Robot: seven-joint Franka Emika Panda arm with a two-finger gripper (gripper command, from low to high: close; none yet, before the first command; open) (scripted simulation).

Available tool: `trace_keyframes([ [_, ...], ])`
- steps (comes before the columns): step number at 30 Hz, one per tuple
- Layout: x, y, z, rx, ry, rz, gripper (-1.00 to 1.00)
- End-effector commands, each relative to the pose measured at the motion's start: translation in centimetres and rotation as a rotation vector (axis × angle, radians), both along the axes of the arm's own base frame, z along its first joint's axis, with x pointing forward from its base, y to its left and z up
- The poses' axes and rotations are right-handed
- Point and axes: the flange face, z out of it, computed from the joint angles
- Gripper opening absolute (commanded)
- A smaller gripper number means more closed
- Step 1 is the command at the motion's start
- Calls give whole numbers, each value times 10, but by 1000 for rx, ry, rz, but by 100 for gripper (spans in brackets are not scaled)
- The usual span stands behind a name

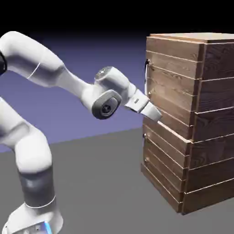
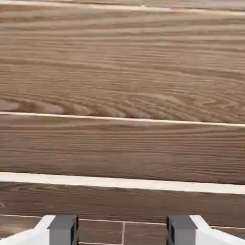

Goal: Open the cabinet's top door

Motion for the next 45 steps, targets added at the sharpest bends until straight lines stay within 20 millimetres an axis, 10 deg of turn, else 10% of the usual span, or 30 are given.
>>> trace_keyframes([
  [1, -1, -1, 6, 46, -14, -43, 0],
  [24, -50, 12, 98, 1199, -297, -784, 0],
  [45, -66, 80, 84, 2321, -295, -1066, 0],
])
